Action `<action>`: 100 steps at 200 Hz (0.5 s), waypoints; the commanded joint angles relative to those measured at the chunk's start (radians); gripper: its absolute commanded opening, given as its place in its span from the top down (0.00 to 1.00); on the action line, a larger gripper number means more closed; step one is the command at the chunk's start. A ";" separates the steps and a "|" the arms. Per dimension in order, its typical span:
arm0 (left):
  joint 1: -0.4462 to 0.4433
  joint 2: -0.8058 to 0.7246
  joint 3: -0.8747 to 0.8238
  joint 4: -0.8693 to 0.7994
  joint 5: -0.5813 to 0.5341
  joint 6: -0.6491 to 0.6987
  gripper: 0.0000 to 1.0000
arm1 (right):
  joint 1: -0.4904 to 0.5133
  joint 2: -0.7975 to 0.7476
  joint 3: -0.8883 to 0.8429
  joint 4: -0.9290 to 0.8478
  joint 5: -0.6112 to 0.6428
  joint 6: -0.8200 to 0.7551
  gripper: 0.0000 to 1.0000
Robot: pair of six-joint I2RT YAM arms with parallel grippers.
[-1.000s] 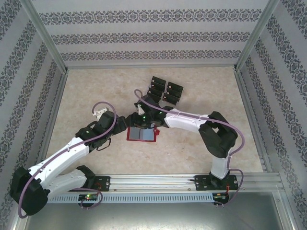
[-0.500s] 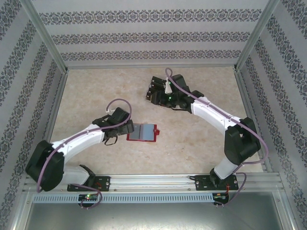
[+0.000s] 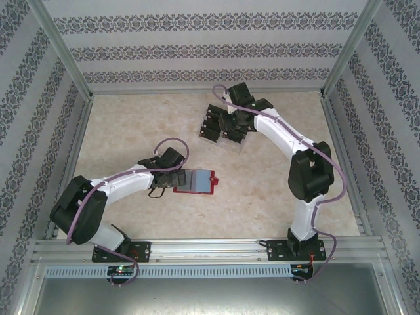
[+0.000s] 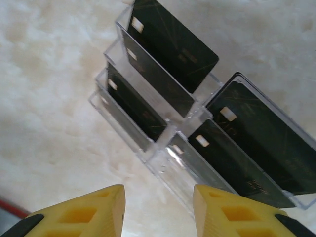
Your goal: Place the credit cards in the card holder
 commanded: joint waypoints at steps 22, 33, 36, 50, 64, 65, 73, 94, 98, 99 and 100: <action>0.005 0.003 0.028 0.017 0.002 0.018 0.00 | -0.019 0.095 0.074 -0.118 0.080 -0.144 0.60; 0.005 0.000 0.029 0.015 0.002 0.018 0.00 | -0.020 0.109 0.078 -0.119 0.087 -0.150 0.60; 0.005 -0.001 0.029 0.015 0.002 0.019 0.00 | -0.021 0.113 0.079 -0.117 0.088 -0.149 0.60; 0.005 -0.002 0.029 0.013 0.002 0.018 0.00 | -0.022 0.130 0.084 -0.122 0.097 -0.158 0.61; 0.006 -0.001 0.031 0.013 0.002 0.018 0.00 | -0.025 0.143 0.090 -0.120 0.108 -0.164 0.62; 0.006 -0.002 0.031 0.013 0.003 0.019 0.00 | -0.024 0.145 0.091 -0.120 0.110 -0.165 0.62; 0.005 -0.002 0.031 0.013 0.004 0.017 0.00 | -0.025 0.150 0.094 -0.120 0.119 -0.170 0.62; 0.006 0.000 0.031 0.015 0.007 0.015 0.00 | -0.024 0.160 0.102 -0.118 0.146 -0.192 0.63; 0.005 0.001 0.031 0.015 0.006 0.014 0.00 | -0.024 0.162 0.103 -0.118 0.153 -0.195 0.63; 0.005 0.001 0.031 0.015 0.007 0.014 0.00 | -0.024 0.162 0.104 -0.118 0.153 -0.197 0.63; 0.005 0.001 0.031 0.015 0.007 0.014 0.00 | -0.024 0.163 0.103 -0.119 0.154 -0.199 0.63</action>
